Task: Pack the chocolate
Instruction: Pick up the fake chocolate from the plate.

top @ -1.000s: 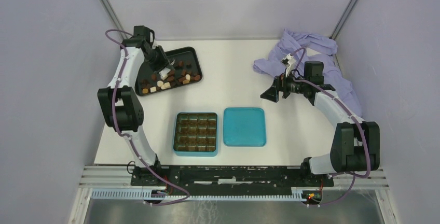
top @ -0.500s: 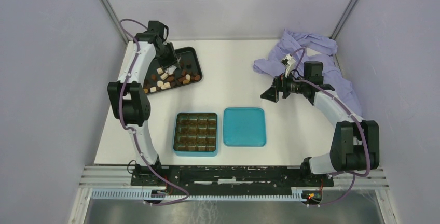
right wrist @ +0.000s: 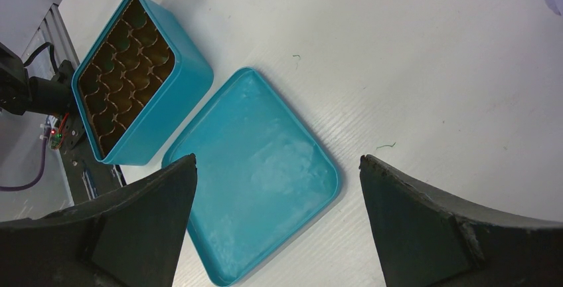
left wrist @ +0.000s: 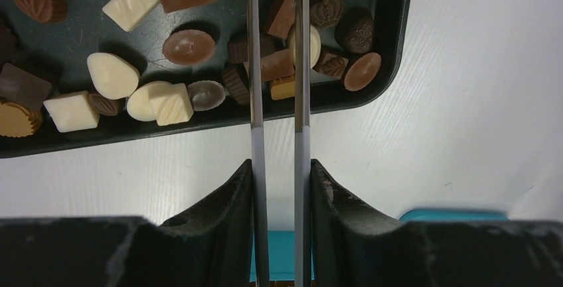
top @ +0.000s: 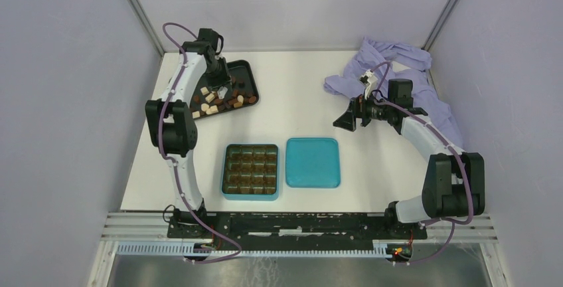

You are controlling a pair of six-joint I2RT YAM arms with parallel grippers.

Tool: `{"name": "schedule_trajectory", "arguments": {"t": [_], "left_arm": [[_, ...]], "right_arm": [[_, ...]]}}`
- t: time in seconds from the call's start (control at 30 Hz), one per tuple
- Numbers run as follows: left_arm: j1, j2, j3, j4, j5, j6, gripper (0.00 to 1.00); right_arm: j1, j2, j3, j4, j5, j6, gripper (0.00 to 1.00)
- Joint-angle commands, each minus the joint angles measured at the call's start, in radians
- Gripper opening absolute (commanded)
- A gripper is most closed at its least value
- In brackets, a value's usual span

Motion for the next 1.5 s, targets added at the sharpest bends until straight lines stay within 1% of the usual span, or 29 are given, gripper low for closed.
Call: {"name": "schedule_trajectory", "arguments": {"t": [0.0, 0.83, 1.23, 1.4, 1.47], "left_arm": [[-0.007, 0.007, 0.047, -0.003, -0.030, 0.057, 0.38], [-0.012, 0.057, 0.078, 0.001, -0.004, 0.042, 0.40], [-0.012, 0.100, 0.126, 0.006, -0.032, 0.030, 0.40], [-0.012, 0.112, 0.136, 0.007, -0.036, 0.029, 0.39], [-0.011, 0.114, 0.141, 0.006, -0.034, 0.027, 0.37]], "right_arm": [[0.004, -0.009, 0.030, 0.018, -0.005, -0.014, 0.98], [0.011, -0.019, 0.010, 0.041, -0.019, 0.001, 0.98], [0.012, -0.024, 0.005, 0.045, -0.022, 0.002, 0.98], [0.012, -0.027, -0.001, 0.049, -0.022, 0.003, 0.98], [0.012, -0.026, -0.001, 0.050, -0.022, 0.005, 0.98]]}}
